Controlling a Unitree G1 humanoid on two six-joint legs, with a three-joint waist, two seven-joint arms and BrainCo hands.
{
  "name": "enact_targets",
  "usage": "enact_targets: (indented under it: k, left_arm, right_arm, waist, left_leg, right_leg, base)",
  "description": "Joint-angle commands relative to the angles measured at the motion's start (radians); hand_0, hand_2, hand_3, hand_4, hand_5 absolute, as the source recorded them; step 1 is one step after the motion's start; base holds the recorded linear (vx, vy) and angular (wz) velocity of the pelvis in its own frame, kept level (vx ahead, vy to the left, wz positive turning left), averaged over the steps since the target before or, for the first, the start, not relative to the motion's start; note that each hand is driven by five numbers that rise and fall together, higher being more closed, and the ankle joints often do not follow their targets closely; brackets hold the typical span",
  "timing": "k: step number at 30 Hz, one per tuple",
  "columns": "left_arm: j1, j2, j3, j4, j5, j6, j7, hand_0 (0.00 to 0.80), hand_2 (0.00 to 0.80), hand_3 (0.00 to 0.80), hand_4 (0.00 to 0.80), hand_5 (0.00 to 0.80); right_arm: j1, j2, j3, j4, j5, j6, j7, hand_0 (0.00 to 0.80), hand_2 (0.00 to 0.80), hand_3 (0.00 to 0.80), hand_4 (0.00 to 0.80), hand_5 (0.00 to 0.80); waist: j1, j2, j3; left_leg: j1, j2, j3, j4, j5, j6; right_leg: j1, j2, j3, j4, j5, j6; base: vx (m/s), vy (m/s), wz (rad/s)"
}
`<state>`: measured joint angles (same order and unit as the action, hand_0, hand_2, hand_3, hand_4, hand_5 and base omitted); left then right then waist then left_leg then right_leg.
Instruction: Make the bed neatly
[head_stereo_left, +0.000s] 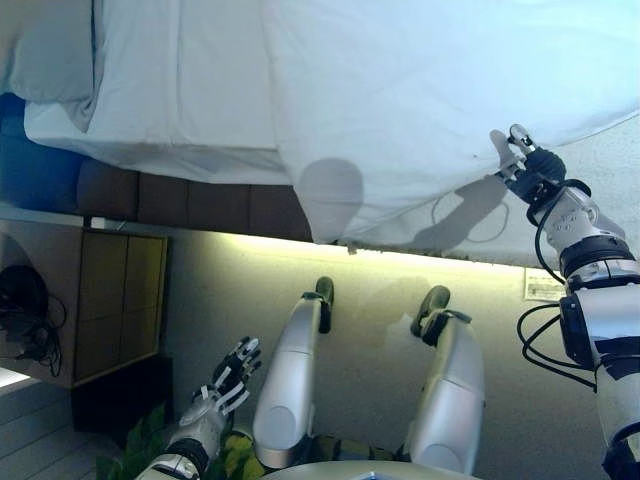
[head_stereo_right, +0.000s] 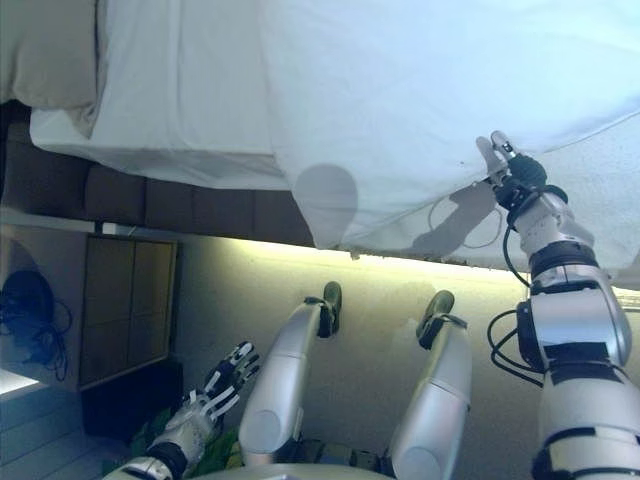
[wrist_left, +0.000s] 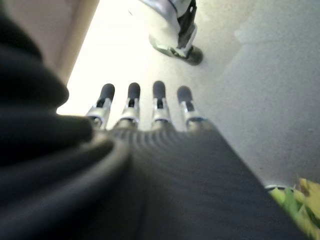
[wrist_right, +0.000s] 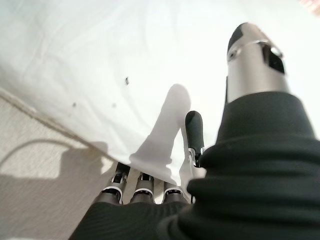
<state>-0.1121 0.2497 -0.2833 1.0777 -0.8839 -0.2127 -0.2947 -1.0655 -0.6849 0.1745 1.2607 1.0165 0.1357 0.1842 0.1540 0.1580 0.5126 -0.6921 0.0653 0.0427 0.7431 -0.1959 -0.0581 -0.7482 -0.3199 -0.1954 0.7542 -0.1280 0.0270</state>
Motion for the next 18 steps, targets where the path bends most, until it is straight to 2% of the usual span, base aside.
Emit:
enact_targets:
  k: [1,2,3,4,5,6,18]
  left_arm:
    - [0.057,0.067,0.011,-0.027,0.012,-0.006,-0.015,0.0,0.0,0.0,0.0,0.0]
    - [0.06,0.067,0.008,-0.029,0.012,-0.005,-0.014,0.0,0.0,0.0,0.0,0.0]
    - [0.067,0.067,0.006,-0.031,0.01,-0.004,-0.014,0.0,0.0,0.0,0.0,0.0]
    - [0.071,0.069,0.007,-0.033,0.012,-0.002,-0.014,0.0,0.0,0.0,0.0,0.0]
    - [0.074,0.07,0.009,-0.036,0.014,0.001,-0.013,0.0,0.0,0.0,0.0,0.0]
    - [0.078,0.074,0.009,-0.035,0.016,0.006,-0.011,0.0,0.0,0.0,0.0,0.0]
    - [0.09,0.089,0.024,-0.017,0.039,-0.003,-0.016,0.0,0.0,0.0,0.0,0.0]
  right_arm:
    - [-0.062,-0.058,0.01,-0.088,0.029,-0.068,0.055,0.0,0.0,0.0,0.0,0.0]
    - [-0.064,-0.061,0.01,-0.088,0.024,-0.077,0.062,0.0,0.0,0.0,0.0,0.0]
    - [-0.065,-0.065,0.01,-0.091,0.015,-0.098,0.07,0.066,0.066,0.066,0.066,0.066]
    - [-0.064,-0.067,0.008,-0.096,0.012,-0.109,0.071,0.643,0.643,0.643,0.643,0.643]
    - [-0.064,-0.069,0.007,-0.104,0.012,-0.122,0.076,0.8,0.8,0.8,0.8,0.8]
    - [-0.057,-0.071,0.002,-0.116,0.01,-0.136,0.105,0.8,0.8,0.8,0.8,0.8]
    - [-0.002,-0.06,-0.012,-0.111,0.012,-0.113,0.159,0.8,0.8,0.8,0.8,0.8]
  waist:
    - [0.004,0.004,0.006]
    - [0.004,0.004,0.004]
    - [0.006,0.004,0.0]
    - [0.007,0.003,-0.001]
    - [0.007,0.002,-0.002]
    - [0.008,-0.001,-0.004]
    - [0.019,-0.039,-0.027]
  left_leg:
    - [0.06,-0.004,0.039,-0.101,0.064,0.039]
    - [0.068,-0.004,0.038,-0.106,0.066,0.038]
    - [0.082,-0.004,0.036,-0.117,0.068,0.037]
    - [0.088,-0.003,0.035,-0.121,0.07,0.036]
    - [0.093,-0.003,0.035,-0.125,0.072,0.034]
    - [0.103,-0.002,0.033,-0.133,0.076,0.03]
    - [0.179,0.02,0.017,-0.189,0.095,0.019]
  right_leg:
    - [0.102,-0.009,0.001,0.014,-0.033,0.006]
    - [0.111,-0.011,-0.001,0.009,-0.033,0.006]
    - [0.124,-0.013,-0.004,0.001,-0.033,0.007]
    - [0.131,-0.013,-0.006,-0.004,-0.033,0.008]
    - [0.137,-0.013,-0.007,-0.009,-0.031,0.009]
    - [0.15,-0.015,-0.015,-0.02,-0.028,0.011]
    - [0.244,-0.003,-0.048,-0.093,-0.017,0.011]
  base:
    - [0.043,-0.014,0.01]
    - [0.047,-0.006,0.01]
    - [0.041,-0.005,0.02]
    - [0.032,-0.008,0.01]
    - [0.0,0.0,0.0]
    - [0.022,-0.03,0.01]
    - [0.004,-0.01,0.01]
